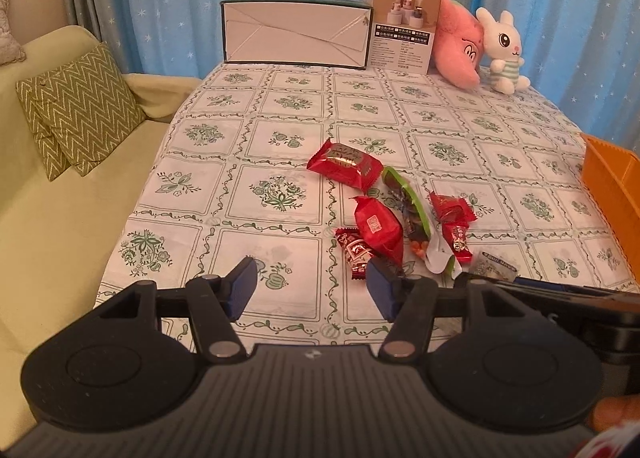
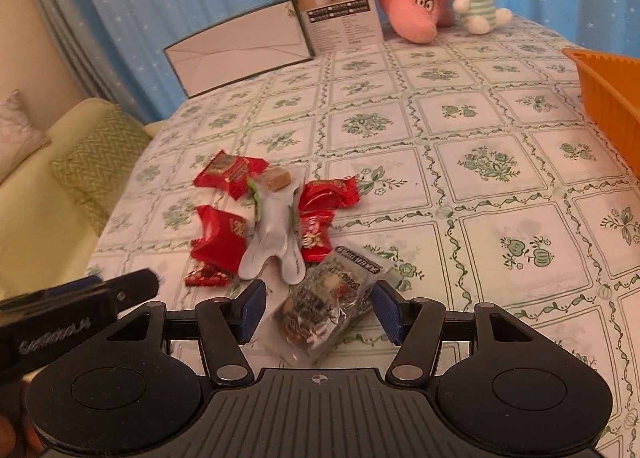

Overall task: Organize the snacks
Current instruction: 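Grasp the clear nut packet with the right gripper while the left grasps the chocolate bar, then carry both snacks into the orange tray and open both grippers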

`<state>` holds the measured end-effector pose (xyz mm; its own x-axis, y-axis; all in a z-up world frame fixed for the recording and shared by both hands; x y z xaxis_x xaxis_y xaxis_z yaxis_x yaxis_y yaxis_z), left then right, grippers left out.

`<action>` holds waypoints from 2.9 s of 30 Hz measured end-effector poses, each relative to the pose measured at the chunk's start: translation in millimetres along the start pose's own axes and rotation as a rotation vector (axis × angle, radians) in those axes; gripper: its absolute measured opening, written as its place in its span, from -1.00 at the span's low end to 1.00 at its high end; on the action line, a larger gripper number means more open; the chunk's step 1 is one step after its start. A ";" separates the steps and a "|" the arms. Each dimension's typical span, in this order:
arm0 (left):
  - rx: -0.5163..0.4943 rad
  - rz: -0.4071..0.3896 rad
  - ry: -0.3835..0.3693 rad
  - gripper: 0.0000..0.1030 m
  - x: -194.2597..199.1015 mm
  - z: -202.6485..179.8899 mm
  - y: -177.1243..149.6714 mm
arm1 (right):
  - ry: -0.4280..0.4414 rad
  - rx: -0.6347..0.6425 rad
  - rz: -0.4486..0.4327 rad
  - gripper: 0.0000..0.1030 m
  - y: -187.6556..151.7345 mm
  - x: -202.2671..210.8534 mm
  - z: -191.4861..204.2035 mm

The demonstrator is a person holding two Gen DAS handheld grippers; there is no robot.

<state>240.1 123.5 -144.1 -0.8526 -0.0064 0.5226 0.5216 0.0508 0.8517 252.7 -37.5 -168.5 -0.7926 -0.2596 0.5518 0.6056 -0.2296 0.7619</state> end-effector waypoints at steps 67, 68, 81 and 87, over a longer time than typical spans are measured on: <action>-0.185 0.046 -0.200 -0.60 11.5 -128.2 -61.3 | -0.081 0.298 -0.031 -0.25 -23.2 77.1 -117.6; -0.184 0.047 -0.200 -0.60 10.9 -127.7 -60.7 | -0.083 0.295 -0.032 -0.25 -23.4 77.1 -117.5; -0.146 0.047 -0.171 -0.63 30.3 -136.4 -44.7 | -0.072 0.258 -0.102 -0.26 -1.5 102.8 -115.8; -0.148 0.012 -0.200 -0.63 51.4 -165.3 -28.8 | -0.096 0.230 -0.142 -0.26 12.8 132.5 -131.9</action>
<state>186.5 -43.4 -135.2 -0.8280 0.1921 0.5268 0.5180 -0.0975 0.8498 164.7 -198.6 -130.4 -0.8779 -0.1474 0.4556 0.4650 -0.0353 0.8846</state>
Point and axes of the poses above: each gripper's, at about its wrist camera, not at the fingertips, and x roughly against the way its jaws point, z to its left, y to its top, the point moved 7 cm from there along -x, roughly the way its jaws point, and after that the axes turned 14 degrees about -z, right-handed, at the moved point
